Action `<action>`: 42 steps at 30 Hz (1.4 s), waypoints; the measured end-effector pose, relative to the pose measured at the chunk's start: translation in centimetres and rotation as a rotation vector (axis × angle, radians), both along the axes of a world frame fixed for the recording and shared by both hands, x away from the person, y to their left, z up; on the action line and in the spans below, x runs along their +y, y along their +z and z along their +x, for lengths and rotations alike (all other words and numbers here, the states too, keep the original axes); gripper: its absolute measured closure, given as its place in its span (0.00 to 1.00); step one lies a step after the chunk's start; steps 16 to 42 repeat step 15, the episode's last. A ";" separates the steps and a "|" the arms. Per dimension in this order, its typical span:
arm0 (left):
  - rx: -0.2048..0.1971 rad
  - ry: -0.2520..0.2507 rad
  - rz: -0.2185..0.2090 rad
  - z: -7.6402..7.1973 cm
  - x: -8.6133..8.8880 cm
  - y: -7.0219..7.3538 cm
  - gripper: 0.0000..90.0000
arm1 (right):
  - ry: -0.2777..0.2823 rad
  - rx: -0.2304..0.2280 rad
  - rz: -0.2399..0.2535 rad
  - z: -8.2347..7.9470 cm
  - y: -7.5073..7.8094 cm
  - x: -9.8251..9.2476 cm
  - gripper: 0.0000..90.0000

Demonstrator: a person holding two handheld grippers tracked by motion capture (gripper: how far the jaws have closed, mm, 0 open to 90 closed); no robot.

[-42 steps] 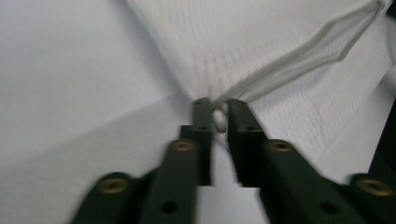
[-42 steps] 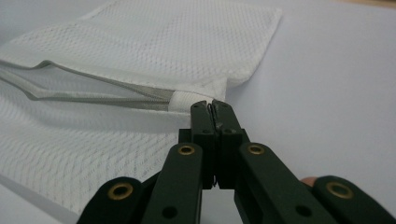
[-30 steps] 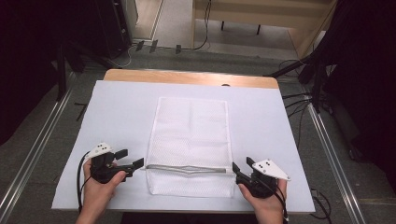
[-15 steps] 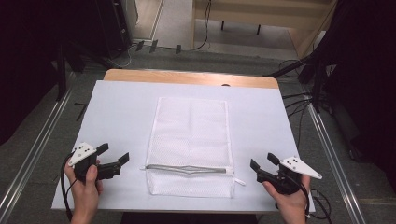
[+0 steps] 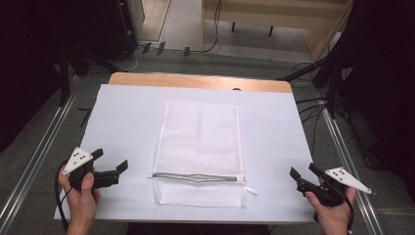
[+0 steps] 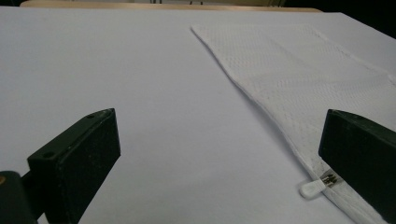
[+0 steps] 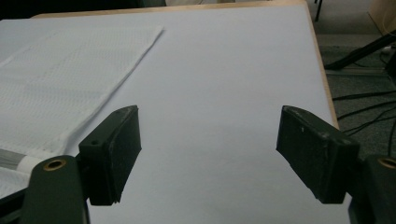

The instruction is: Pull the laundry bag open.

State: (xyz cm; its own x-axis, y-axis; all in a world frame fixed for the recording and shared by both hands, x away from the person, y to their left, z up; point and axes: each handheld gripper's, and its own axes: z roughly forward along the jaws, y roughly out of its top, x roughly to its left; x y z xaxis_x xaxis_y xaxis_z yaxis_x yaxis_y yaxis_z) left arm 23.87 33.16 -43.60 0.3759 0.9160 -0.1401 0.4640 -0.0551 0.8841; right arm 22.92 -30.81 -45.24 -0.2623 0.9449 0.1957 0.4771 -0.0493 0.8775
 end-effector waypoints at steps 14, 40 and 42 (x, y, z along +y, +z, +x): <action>0.021 -0.003 0.018 0.4 -0.3 -0.4 0.00 | 0.006 0.014 -0.025 0.1 -0.5 0.1 0.25; 0.021 -0.003 0.018 0.4 -0.3 -0.4 0.00 | 0.004 0.015 -0.022 0.1 -0.5 0.1 0.25; 0.021 -0.003 0.018 0.4 -0.3 -0.4 0.00 | 0.004 0.015 -0.022 0.1 -0.5 0.1 0.25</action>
